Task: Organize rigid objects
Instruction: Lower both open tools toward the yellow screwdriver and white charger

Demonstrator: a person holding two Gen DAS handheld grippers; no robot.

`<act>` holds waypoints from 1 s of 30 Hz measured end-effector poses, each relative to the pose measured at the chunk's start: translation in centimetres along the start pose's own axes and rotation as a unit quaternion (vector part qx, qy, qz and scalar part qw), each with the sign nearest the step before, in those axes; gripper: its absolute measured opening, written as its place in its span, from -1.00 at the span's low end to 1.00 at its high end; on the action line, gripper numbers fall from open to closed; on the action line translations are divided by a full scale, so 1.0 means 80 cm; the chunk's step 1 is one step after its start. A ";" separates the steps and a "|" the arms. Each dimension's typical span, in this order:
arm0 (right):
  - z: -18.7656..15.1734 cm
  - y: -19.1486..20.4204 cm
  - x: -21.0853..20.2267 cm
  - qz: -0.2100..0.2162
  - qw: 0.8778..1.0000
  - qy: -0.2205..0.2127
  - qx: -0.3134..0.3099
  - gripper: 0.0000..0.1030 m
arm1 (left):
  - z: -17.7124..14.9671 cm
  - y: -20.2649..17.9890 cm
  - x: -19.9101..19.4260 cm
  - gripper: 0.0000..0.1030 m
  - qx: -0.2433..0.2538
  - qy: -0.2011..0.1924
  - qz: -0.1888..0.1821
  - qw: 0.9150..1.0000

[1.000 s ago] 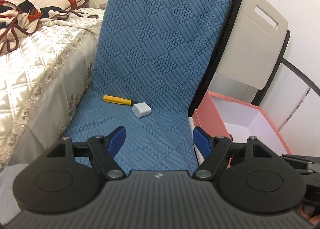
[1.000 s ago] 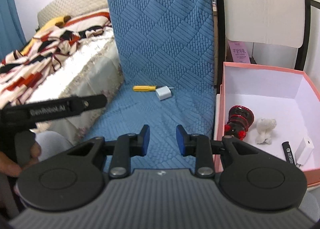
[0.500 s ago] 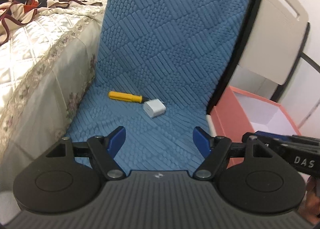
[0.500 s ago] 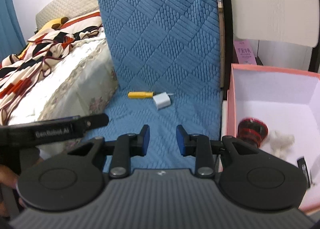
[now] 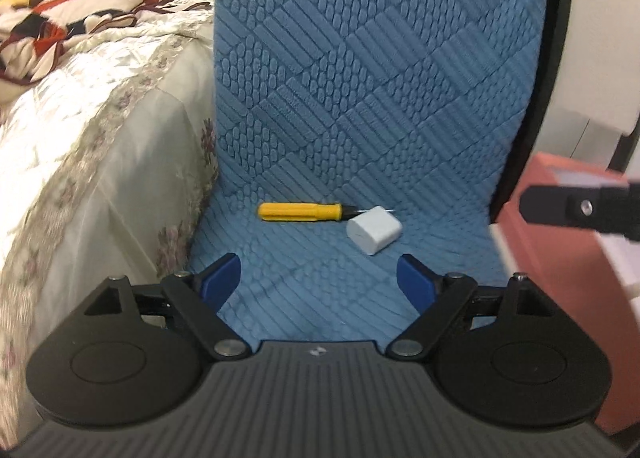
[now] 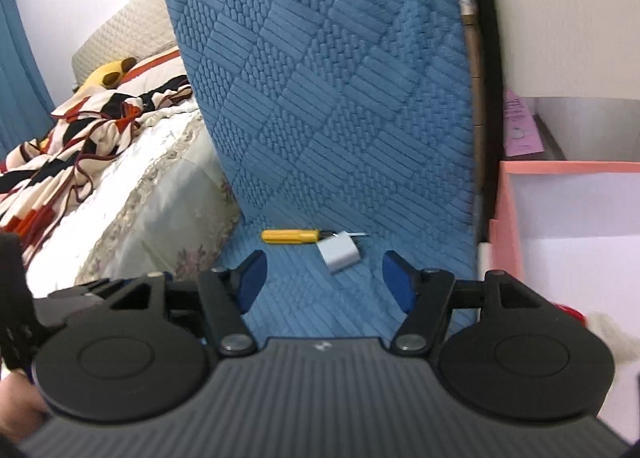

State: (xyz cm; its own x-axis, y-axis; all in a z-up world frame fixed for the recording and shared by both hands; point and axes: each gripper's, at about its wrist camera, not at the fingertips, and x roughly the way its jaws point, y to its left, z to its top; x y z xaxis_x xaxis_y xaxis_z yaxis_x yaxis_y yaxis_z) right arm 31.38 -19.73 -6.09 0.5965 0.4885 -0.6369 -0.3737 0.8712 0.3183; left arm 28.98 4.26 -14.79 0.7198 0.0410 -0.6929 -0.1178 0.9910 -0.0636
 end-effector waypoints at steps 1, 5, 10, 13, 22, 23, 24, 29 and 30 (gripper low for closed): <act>0.003 -0.001 0.010 0.002 1.000 0.005 0.005 0.28 | 0.002 0.000 0.008 0.72 0.009 0.002 0.003 1.000; 0.017 -0.006 0.049 0.019 1.000 0.019 0.015 0.28 | 0.013 0.003 0.040 0.72 0.041 0.017 0.015 0.999; 0.027 -0.015 0.101 0.025 0.999 0.042 0.021 0.28 | 0.025 0.014 0.080 0.72 0.069 0.038 0.026 0.997; 0.029 -0.022 0.130 0.029 0.997 0.061 0.025 0.28 | 0.032 0.014 0.104 0.72 0.095 0.048 0.023 0.994; 0.013 -0.050 0.200 0.013 0.992 0.123 -0.006 0.18 | 0.050 0.025 0.172 0.60 0.151 0.062 0.014 0.986; 0.011 -0.051 0.204 0.013 0.992 0.128 -0.010 0.18 | 0.052 0.024 0.180 0.54 0.160 0.066 0.007 0.985; 0.010 -0.050 0.207 0.013 0.991 0.129 -0.019 0.18 | 0.053 0.022 0.186 0.48 0.171 0.067 0.001 0.983; 0.001 -0.031 0.225 0.008 0.988 0.133 -0.078 0.18 | 0.059 0.014 0.226 0.22 0.227 0.080 -0.027 0.970; 0.001 -0.029 0.227 0.007 0.988 0.132 -0.082 0.18 | 0.061 0.015 0.230 0.20 0.228 0.082 -0.035 0.970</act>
State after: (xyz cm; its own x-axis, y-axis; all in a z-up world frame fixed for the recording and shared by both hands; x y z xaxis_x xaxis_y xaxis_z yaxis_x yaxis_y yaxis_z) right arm 43.11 -12.91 -18.34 0.3918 0.4519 -0.8014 -0.5035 0.8344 0.2243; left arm 45.39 6.78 -24.11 0.5928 -0.0123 -0.8052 0.2690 0.9455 0.1836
